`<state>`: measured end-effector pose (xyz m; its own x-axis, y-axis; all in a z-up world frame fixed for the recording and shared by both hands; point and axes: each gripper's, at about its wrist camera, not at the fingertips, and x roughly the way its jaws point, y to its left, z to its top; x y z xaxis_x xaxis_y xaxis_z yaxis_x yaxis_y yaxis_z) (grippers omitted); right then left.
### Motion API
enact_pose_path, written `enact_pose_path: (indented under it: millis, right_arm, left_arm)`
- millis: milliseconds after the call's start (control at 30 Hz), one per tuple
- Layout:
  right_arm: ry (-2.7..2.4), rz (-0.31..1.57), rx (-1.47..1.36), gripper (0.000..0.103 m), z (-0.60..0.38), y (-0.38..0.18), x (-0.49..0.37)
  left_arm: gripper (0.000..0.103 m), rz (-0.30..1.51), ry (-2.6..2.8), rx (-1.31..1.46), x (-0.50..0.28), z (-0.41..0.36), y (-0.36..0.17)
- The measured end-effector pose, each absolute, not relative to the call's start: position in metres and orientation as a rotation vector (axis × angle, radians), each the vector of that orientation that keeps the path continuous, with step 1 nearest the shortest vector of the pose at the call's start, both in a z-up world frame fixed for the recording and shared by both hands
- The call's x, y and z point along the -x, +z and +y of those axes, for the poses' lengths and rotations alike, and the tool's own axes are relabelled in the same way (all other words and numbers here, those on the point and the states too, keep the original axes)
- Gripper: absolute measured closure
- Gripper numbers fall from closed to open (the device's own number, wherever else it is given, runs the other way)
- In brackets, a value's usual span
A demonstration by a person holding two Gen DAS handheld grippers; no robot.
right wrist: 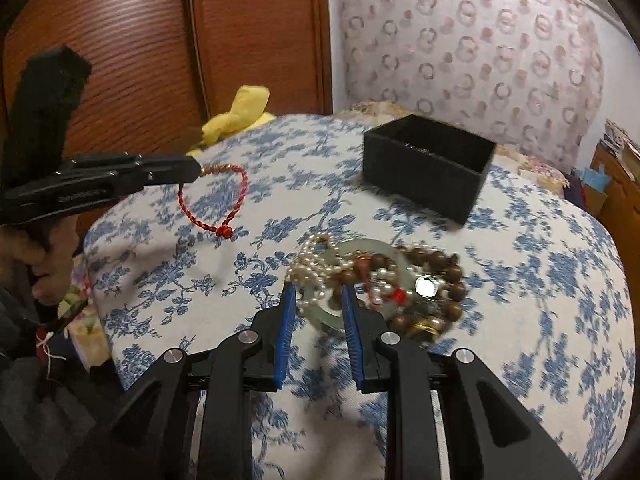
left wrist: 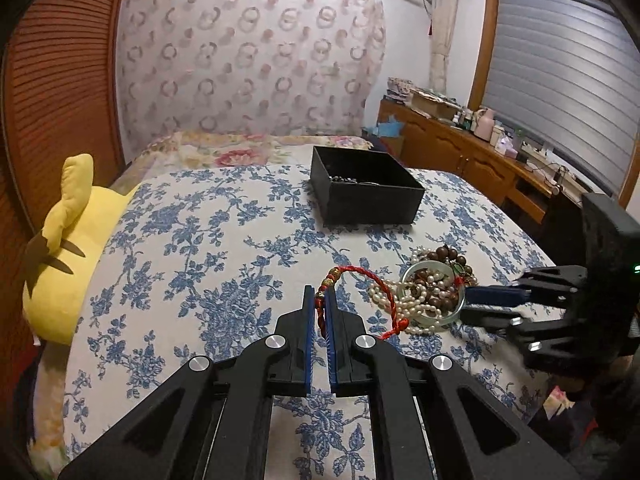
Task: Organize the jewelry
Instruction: 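Grasp the red string bracelet with the left tool and lift it, then grasp the pearl necklace with the right tool while the left tool holds the red bracelet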
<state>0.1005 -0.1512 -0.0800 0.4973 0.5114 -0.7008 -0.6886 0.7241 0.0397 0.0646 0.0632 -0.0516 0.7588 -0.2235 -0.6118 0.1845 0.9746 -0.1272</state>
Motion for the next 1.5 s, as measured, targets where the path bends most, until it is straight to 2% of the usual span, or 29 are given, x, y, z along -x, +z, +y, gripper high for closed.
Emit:
enact_pose_path:
  millis: [600, 633, 700, 733, 800, 833, 1167, 1200, 1233, 1300, 1500]
  right_arm:
    - [0.751, 0.837, 0.363, 0.077, -0.112, -0.096, -0.122]
    - [0.750, 0.833, 0.356, 0.079, -0.113, -0.095, -0.122]
    - [0.754, 0.832, 0.338, 0.093, -0.116, -0.093, -0.123]
    - [0.749, 0.830, 0.335, 0.093, -0.117, -0.092, -0.124]
    - [0.763, 0.833, 0.336, 0.102, -0.118, -0.091, -0.124]
    - [0.770, 0.831, 0.349, 0.103, -0.117, -0.091, -0.121]
    - [0.815, 0.821, 0.325, 0.102, -0.122, -0.082, -0.113]
    - [0.836, 0.832, 0.320, 0.100, -0.121, -0.083, -0.112]
    - [0.837, 0.835, 0.330, 0.088, -0.118, -0.085, -0.110]
    - [0.833, 0.848, 0.342, 0.078, -0.115, -0.089, -0.110]
    - [0.821, 0.887, 0.358, 0.078, -0.108, -0.097, -0.120]
  left_arm:
    - [0.099, 0.673, -0.238, 0.071, -0.060, 0.061, -0.060]
    - [0.099, 0.672, -0.237, 0.072, -0.060, 0.062, -0.060]
    - [0.099, 0.671, -0.236, 0.074, -0.060, 0.063, -0.060]
    - [0.099, 0.671, -0.238, 0.072, -0.060, 0.063, -0.060]
    - [0.099, 0.669, -0.238, 0.073, -0.060, 0.063, -0.060]
    - [0.099, 0.669, -0.238, 0.074, -0.060, 0.064, -0.060]
    - [0.099, 0.666, -0.235, 0.082, -0.059, 0.067, -0.060]
    - [0.099, 0.666, -0.235, 0.083, -0.059, 0.067, -0.059]
    - [0.099, 0.667, -0.234, 0.083, -0.059, 0.067, -0.059]
    - [0.099, 0.667, -0.232, 0.086, -0.059, 0.068, -0.059]
    - [0.099, 0.664, -0.229, 0.087, -0.058, 0.070, -0.058]
